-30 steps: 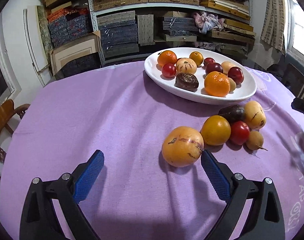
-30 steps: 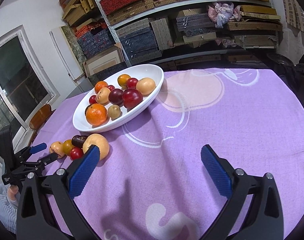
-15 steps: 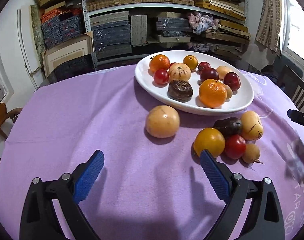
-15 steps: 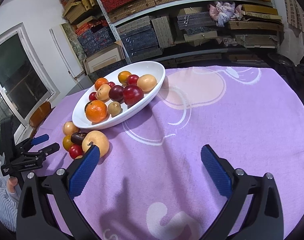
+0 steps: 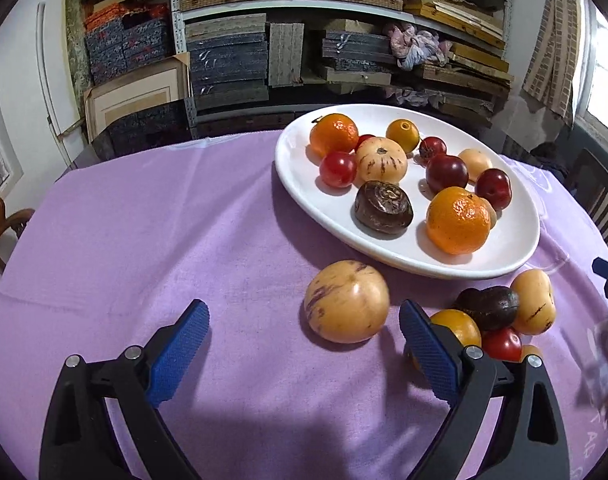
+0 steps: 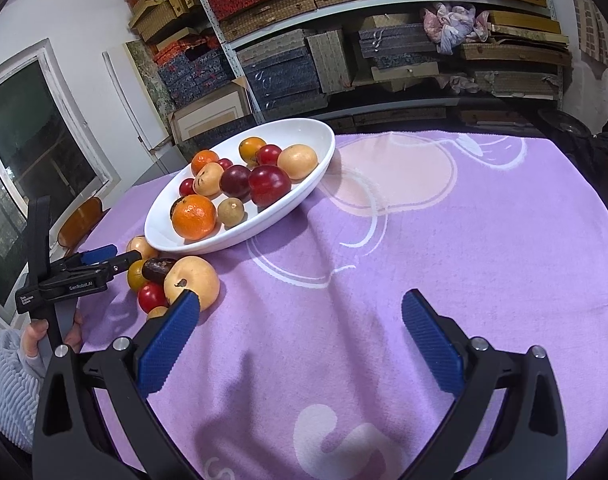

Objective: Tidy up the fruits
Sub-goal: 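Move the open left tool toward a yellow striped pepino on the cloth, then close the left tool on the pepino while the right tool grasps a small brown fruit, then lift and carry the pepino and brown fruit over the white plate, then lower both fruits onto the plate and open both tools, then move the open left tool toward a round orange while the right tool approaches a red tomato, then close the left tool on the orange while the right tool closes on the red tomato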

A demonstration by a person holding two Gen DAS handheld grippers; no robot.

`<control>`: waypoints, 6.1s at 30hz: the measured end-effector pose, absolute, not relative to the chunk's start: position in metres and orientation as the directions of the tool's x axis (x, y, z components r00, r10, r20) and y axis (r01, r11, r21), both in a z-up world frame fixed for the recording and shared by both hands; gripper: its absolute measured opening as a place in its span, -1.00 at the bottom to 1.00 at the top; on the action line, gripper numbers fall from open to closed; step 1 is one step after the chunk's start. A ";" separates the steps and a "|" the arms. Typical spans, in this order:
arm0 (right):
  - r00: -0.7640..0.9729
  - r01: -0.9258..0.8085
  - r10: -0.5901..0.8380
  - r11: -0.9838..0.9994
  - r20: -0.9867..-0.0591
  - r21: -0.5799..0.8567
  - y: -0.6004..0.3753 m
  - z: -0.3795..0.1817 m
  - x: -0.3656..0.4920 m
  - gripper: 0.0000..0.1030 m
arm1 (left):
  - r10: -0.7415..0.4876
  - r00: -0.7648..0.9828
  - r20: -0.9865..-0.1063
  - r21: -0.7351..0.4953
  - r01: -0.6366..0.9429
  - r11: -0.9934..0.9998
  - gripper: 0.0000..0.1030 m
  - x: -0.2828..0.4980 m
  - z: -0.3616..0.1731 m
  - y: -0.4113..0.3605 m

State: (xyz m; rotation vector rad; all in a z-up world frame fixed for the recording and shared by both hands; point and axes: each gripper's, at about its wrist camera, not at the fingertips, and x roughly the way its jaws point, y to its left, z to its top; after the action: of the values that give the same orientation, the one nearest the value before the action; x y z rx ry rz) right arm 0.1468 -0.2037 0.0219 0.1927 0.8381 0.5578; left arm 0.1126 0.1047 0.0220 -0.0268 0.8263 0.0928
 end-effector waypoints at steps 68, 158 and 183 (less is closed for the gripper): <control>0.532 -0.598 0.574 0.775 -0.623 0.203 -0.106 0.107 0.210 -0.45 | -0.084 0.721 -0.688 -0.105 0.016 0.994 -0.14 0.172 0.082 0.085; 0.548 -0.641 0.611 0.745 -0.572 0.183 -0.149 0.045 0.102 0.92 | -0.050 0.650 -0.758 -0.080 -0.016 0.997 0.42 0.079 0.014 0.113; 0.295 -0.783 0.675 0.576 -0.676 0.233 -0.065 0.041 0.081 0.24 | -0.093 0.647 -0.756 -0.129 -0.008 0.992 -0.25 0.075 0.013 0.122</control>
State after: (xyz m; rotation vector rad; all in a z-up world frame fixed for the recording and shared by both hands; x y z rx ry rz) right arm 0.0811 -0.0652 0.0413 -0.1525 0.8180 0.9750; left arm 0.0754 0.1225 0.0131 -0.1245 0.8658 -0.0488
